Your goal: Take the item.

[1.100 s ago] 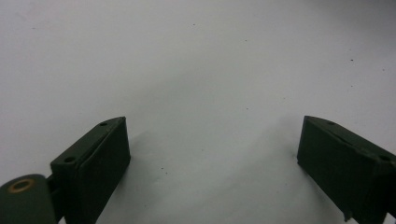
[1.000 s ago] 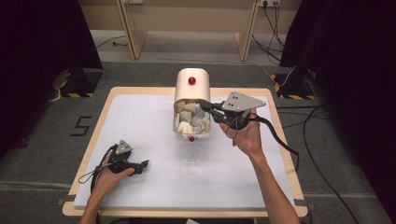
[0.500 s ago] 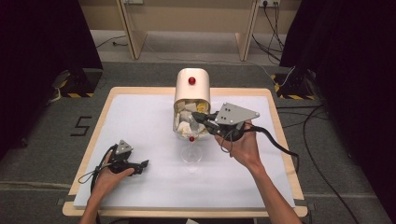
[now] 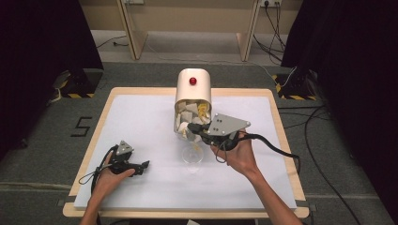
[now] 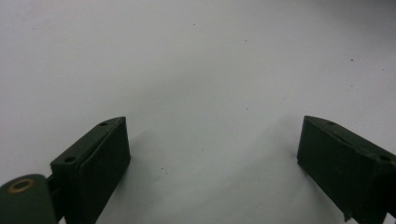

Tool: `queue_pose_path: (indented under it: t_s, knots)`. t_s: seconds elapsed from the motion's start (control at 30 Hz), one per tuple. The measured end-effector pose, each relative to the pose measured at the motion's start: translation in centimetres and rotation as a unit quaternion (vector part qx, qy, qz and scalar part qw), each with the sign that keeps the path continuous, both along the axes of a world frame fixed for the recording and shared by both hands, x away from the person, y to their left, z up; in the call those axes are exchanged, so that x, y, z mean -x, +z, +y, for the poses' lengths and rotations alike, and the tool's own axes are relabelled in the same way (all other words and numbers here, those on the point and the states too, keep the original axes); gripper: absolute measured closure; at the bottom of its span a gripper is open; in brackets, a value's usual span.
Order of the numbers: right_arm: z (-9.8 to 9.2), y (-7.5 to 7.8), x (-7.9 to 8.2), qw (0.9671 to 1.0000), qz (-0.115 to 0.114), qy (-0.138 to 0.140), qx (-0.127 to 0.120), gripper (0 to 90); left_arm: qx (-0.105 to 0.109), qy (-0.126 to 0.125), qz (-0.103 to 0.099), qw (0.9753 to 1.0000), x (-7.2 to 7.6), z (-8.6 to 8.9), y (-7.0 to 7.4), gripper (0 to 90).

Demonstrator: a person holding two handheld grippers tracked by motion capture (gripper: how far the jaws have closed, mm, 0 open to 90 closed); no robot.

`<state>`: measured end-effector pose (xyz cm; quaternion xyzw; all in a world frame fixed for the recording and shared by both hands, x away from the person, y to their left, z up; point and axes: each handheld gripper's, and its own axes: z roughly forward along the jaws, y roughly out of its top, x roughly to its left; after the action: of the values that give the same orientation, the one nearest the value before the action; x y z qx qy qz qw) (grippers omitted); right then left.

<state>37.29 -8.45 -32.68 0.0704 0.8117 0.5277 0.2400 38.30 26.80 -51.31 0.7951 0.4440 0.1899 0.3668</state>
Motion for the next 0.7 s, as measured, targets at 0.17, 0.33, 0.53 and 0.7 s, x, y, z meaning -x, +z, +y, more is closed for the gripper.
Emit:
queue_pose_path:
  t_s: [0.17,0.33,0.53,0.7]
  knots:
    - [0.8,-1.1,-0.1,0.9997,0.005,0.009,0.021,89.9,0.0,0.0,0.0,1.0,0.0,0.0,0.0,8.4]
    - [1.3,-2.3,-0.3,0.9992,0.017,0.015,0.033,89.8,0.0,0.0,0.0,1.0,0.0,0.0,0.0,8.4]
    - [1.2,-3.4,-0.9,0.9986,0.019,0.022,0.044,89.7,-0.001,-0.001,0.0,1.0,0.0,0.0,0.0,8.4]
    - [1.1,-4.3,-1.2,0.9979,0.023,0.021,0.056,89.7,0.0,0.0,0.0,1.0,0.0,0.0,0.0,8.4]
